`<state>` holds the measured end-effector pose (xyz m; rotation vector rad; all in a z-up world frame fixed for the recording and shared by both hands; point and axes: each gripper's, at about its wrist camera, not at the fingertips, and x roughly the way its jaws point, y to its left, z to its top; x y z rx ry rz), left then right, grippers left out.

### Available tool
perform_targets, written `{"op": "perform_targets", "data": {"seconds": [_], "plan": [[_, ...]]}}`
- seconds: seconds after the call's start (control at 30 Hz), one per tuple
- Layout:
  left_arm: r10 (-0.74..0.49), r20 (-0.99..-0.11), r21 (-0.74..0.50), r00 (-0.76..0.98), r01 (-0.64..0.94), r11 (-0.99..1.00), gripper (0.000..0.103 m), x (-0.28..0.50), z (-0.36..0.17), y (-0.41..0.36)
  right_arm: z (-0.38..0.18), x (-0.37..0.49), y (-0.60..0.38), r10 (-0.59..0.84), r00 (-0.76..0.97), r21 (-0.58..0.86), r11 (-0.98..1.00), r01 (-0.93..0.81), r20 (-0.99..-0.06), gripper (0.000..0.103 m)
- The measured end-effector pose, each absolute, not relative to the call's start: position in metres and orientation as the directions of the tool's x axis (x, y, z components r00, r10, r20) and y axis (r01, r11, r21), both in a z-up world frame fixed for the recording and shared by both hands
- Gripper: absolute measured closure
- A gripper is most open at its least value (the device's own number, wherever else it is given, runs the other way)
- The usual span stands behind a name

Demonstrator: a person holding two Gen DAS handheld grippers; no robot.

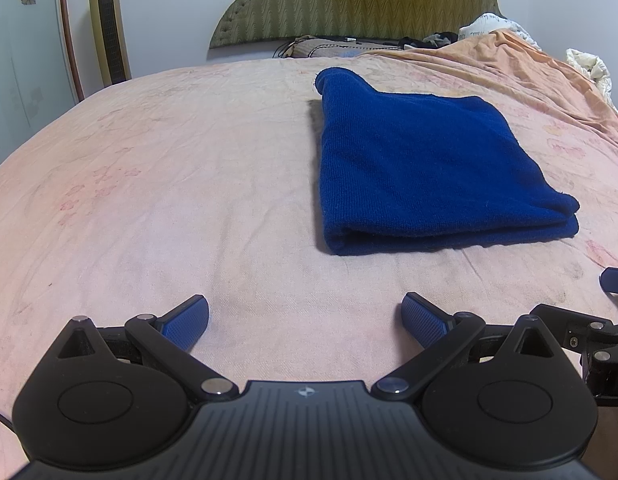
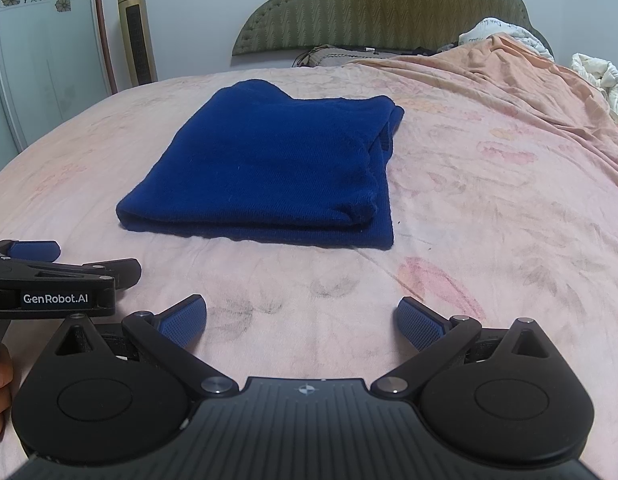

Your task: Fold small clothes

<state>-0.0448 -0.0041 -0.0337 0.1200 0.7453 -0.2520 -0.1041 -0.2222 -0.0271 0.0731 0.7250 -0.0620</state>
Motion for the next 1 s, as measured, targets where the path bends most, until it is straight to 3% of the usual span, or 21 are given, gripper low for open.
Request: {"op": "perform_targets", "data": {"seconds": [1.0], "plan": [[-0.154,-0.684,0.04,0.713,0.247,0.968,0.0,-0.0475,-0.0269,-0.0021,-0.0183,-0.1073,-0.2157,-0.053,0.764,-0.007,0.998,0.063,-0.643,0.0]]}}
